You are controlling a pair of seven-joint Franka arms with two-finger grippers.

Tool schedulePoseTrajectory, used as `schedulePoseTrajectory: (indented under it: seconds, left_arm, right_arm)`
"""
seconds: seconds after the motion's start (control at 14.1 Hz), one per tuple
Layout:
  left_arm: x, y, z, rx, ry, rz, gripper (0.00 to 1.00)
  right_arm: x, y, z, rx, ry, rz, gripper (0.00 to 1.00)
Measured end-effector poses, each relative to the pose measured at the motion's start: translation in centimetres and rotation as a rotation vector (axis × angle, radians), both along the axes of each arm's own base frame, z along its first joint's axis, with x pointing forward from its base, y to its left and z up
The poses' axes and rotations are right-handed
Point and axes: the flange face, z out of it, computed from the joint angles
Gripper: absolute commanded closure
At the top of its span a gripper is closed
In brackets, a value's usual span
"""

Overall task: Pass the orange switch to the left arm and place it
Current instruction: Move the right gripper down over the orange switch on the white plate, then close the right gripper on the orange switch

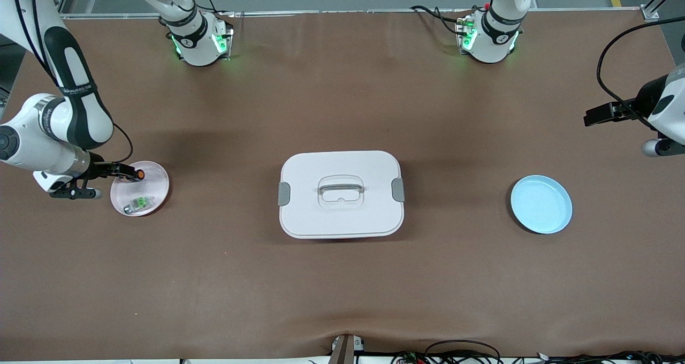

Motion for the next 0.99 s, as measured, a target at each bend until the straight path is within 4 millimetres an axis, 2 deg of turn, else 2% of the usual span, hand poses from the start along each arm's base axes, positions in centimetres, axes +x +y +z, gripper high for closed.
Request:
schedulePoseTrajectory:
  seconds: [0.21, 0.35, 0.5, 0.78, 0.99]
  left_arm:
    - [1.1, -0.6, -0.9, -0.033, -0.028, -0.007, 0.0]
    - [1.2, -1.4, -0.7, -0.092, -0.034, -0.003, 0.0]
    - [1.2, -1.8, 0.2, -0.119, -0.052, -0.003, 0.0]
    - [0.4, -1.9, 3.8, -0.125, -0.094, -0.009, 0.0]
    - [-0.1, -2.0, 4.1, -0.127, -0.073, -0.011, 0.0]
  right_arm:
    - [-0.4, -0.2, -1.2, 0.03, -0.003, 0.008, 0.0]
    - [-0.3, -0.4, -2.1, 0.026, -0.016, 0.034, 0.0]
    - [-0.3, -0.6, -3.0, 0.024, -0.02, 0.051, 0.0]
    - [-0.4, -0.7, -4.1, 0.02, -0.021, 0.059, 0.0]
    - [-0.4, -0.7, -4.4, 0.023, -0.017, 0.067, 0.0]
